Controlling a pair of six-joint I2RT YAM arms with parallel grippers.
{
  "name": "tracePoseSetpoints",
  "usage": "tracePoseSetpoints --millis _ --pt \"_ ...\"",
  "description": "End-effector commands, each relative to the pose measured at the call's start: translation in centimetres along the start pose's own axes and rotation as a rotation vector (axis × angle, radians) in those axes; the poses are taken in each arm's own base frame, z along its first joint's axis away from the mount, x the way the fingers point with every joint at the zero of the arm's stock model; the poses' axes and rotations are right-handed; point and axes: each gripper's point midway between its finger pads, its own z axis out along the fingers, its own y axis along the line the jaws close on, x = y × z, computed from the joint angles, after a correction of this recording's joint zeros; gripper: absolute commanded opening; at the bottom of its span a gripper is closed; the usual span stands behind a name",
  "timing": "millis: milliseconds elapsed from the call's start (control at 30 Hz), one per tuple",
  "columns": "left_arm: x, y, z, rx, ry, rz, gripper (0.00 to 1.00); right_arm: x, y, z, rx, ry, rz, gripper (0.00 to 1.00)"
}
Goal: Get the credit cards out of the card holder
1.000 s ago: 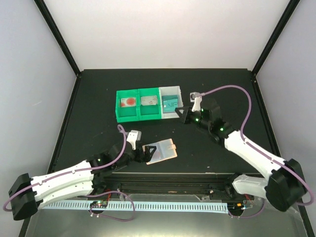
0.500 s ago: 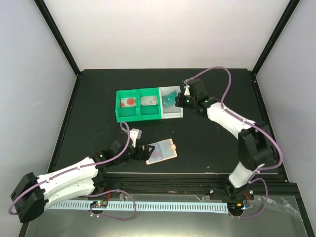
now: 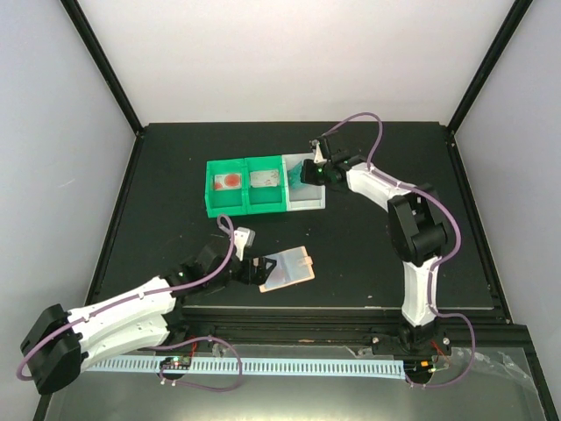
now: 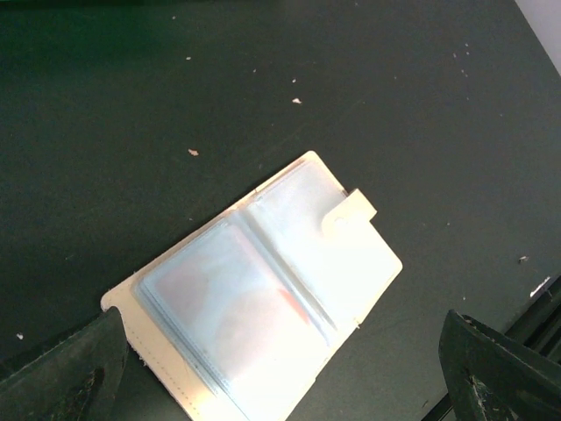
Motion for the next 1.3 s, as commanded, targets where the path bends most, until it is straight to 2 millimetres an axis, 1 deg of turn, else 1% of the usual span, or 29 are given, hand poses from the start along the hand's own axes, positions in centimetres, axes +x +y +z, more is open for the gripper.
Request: tracePoseSetpoints --millis 0,100,233,300,500,567,633,767,933,1067,1133,1200,1267 --pt "-2.4 -1.2 -0.5 0.016 -0.045 0.028 0.99 -1.0 0.2 0.5 -0.041 0.015 0.002 0.01" --pt "-2.9 -1.5 -0.5 0.015 -0.046 0.027 0.99 -1.1 -0.1 1.3 -0.039 0.028 0.004 0.01" --pt "-3.3 -1.7 -0.7 0.012 -0.043 0.017 0.99 -1.6 -1.2 2.1 -0.021 0.028 0.035 0.01" --pt "-3.4 -1.6 -0.7 0.009 -0.042 0.004 0.99 -1.8 -1.5 2.3 -0.021 0.027 0.042 0.02" --pt "-3.1 -1.5 -0.7 0.005 -0.033 -0.019 0.99 -2.4 -2.2 2.5 -0.005 0.018 0.063 0.13" --pt "-3.1 -1.7 -0.6 0.015 -0.027 -0.015 0.99 -2.6 -2.4 2.3 0.002 0.016 0.068 0.17" --pt "-3.1 -1.8 -0.6 0.013 -0.017 -0.01 0.99 -2.6 -2.4 2.0 0.004 0.018 0.075 0.19" --pt "-3.0 -1.7 -0.6 -0.004 0.003 -0.013 0.99 -2.6 -2.0 1.0 -0.002 0.011 0.071 0.26" --pt "-2.2 -1.3 -0.2 -0.009 0.027 -0.03 0.99 -3.2 -1.7 -1.0 0.005 -0.021 0.05 0.34" --pt "-1.6 -0.3 -0.3 -0.051 0.038 -0.039 0.99 -3.2 -1.2 -2.4 0.008 -0.016 0.034 0.4" --pt "-1.5 0.0 -0.5 -0.063 0.039 -0.044 0.99 -3.0 -1.1 -3.2 0.006 -0.016 0.026 0.41" --pt "-1.6 0.1 -0.8 -0.066 0.033 -0.055 0.99 -3.0 -0.5 -4.6 -0.01 -0.035 0.013 0.41" --pt "-1.7 0.1 -1.0 -0.06 0.021 -0.07 0.99 -2.5 0.0 -5.7 -0.033 -0.044 0.006 0.41"
